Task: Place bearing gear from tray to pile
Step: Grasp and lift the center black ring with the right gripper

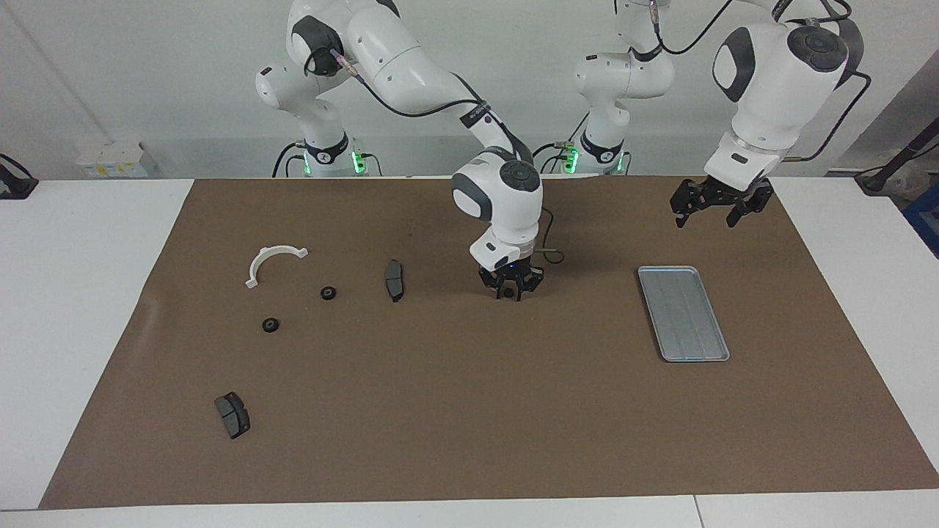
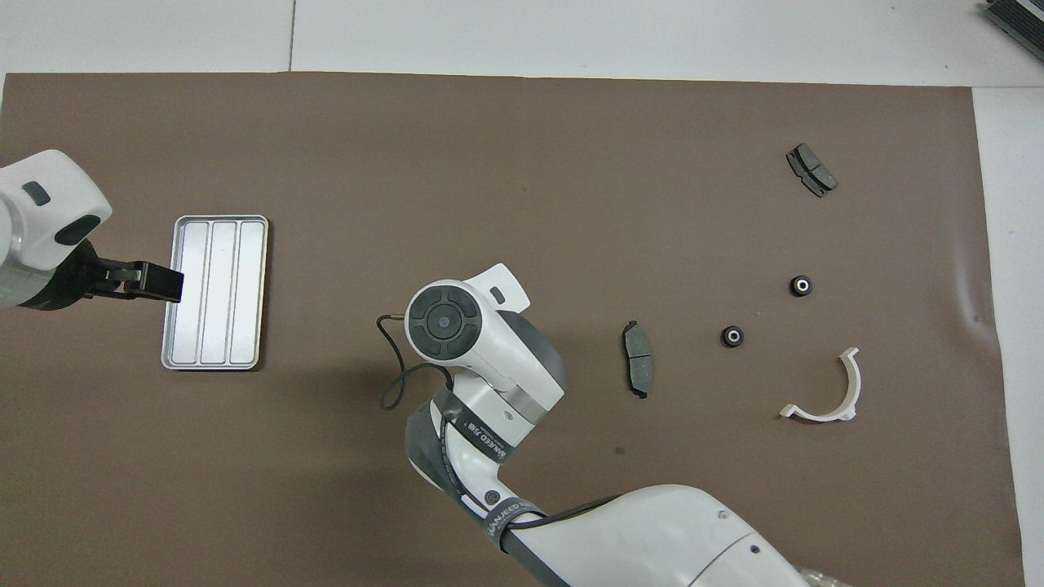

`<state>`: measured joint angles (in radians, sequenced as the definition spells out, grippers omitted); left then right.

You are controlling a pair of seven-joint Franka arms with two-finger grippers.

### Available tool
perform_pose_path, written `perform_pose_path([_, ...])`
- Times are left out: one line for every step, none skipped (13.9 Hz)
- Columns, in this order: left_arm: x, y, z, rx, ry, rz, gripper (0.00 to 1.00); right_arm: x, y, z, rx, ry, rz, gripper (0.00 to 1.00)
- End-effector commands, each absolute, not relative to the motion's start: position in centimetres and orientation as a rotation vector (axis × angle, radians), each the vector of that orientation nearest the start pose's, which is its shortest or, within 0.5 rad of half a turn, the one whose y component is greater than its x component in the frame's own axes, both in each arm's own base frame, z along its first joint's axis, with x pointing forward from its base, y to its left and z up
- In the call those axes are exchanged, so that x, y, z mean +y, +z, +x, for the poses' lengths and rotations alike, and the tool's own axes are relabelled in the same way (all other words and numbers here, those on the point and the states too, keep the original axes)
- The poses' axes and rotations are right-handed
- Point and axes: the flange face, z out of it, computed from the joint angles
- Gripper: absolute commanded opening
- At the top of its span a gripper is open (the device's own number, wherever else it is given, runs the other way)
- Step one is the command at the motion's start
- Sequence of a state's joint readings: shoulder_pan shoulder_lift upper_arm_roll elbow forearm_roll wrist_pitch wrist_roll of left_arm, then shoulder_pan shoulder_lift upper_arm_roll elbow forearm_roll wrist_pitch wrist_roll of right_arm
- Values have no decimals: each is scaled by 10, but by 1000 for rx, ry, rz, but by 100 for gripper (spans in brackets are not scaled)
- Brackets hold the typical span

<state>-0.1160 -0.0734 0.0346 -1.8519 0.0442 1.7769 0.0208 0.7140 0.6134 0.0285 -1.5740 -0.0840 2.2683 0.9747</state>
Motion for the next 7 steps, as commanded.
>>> perform_pose_path([-41, 551, 531, 190, -31, -3077, 100, 469, 294, 516, 301, -114, -3122, 16])
perform_pose_path([-40, 551, 530, 189, -29, -3079, 100, 468, 294, 515, 300, -108, -3127, 0])
perform_pose_path([-37, 551, 530, 181, -26, -3082, 100, 467, 294, 516, 298, -109, -3130, 0])
perform_pose_path([-38, 551, 530, 186, -24, -3082, 100, 467, 294, 516, 293, -112, -3132, 0])
perform_pose_path([-38, 549, 530, 186, -19, -3082, 100, 467, 302, 517, 287, -124, -3127, 0])
perform_pose_path([-38, 550, 530, 184, -24, -3082, 100, 462, 310, 521, 290, -129, -3124, 0])
perform_pose_path([-37, 551, 531, 182, -33, -3083, 100, 452, 321, 526, 289, -131, -3128, 0])
